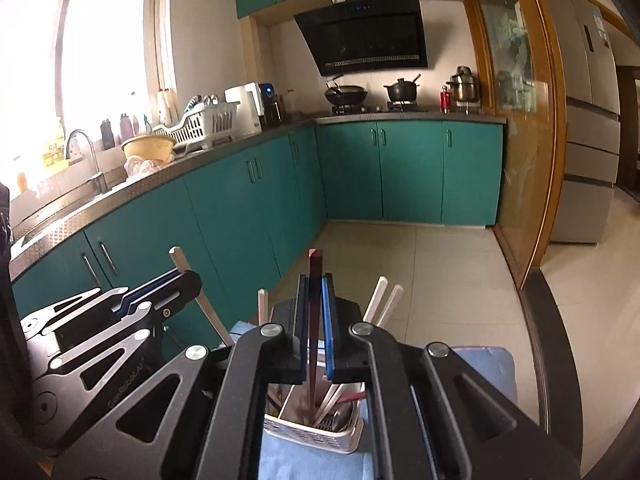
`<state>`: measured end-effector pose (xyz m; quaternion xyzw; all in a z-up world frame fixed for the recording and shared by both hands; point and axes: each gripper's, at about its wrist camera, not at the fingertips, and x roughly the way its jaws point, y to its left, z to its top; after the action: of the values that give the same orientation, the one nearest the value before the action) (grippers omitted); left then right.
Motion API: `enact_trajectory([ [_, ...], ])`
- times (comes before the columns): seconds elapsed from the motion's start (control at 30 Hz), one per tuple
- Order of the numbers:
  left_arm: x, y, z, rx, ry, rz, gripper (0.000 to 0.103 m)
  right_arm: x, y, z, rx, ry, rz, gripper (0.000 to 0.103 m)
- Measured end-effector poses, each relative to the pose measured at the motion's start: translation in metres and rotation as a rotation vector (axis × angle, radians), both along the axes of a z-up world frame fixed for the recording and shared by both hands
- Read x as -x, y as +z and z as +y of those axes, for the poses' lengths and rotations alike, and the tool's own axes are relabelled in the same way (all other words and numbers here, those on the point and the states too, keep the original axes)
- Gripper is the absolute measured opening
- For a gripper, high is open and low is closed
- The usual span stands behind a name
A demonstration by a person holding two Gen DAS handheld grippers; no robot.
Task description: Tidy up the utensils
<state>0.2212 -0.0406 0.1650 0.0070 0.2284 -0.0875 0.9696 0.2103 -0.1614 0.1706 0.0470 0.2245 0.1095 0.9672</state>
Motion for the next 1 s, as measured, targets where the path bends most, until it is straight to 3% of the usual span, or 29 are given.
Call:
enact_trajectory([
  [0.07,0.001,0.0,0.003,0.009,0.011,-0.001,0.024,0.002,0.001,-0.004,-0.017,-0.005,-0.002,0.018],
  [0.1,0.003,0.0,0.007,0.021,0.014,-0.009,0.039,0.005,0.003,-0.006,-0.031,-0.001,-0.008,0.02],
  [0.23,0.018,0.005,0.015,0.046,0.018,-0.035,0.048,0.023,0.012,-0.019,-0.055,-0.014,-0.045,0.027],
  [0.3,0.03,0.008,0.02,0.054,0.021,-0.058,0.058,0.037,0.017,-0.028,-0.084,-0.022,-0.075,0.042],
  [0.4,0.048,0.008,0.025,0.063,0.019,-0.082,0.066,0.061,0.02,-0.039,-0.111,-0.022,-0.117,0.05],
  [0.57,0.077,0.003,0.034,0.065,0.043,-0.127,0.086,0.093,0.018,-0.042,-0.089,-0.034,-0.163,0.073],
  [0.63,0.092,0.004,0.038,0.043,0.079,-0.167,0.099,0.103,0.018,-0.042,-0.066,-0.053,-0.19,0.093],
  [0.73,0.11,0.005,0.039,-0.013,0.121,-0.194,0.099,0.127,0.017,-0.038,-0.001,-0.135,-0.278,0.1],
  [0.83,0.129,0.001,0.04,-0.045,0.136,-0.198,0.099,0.142,0.01,-0.037,0.058,-0.196,-0.271,0.1],
  [1.0,0.168,-0.015,0.042,-0.067,0.172,-0.221,0.099,0.17,-0.02,-0.038,0.062,-0.209,-0.234,0.1],
])
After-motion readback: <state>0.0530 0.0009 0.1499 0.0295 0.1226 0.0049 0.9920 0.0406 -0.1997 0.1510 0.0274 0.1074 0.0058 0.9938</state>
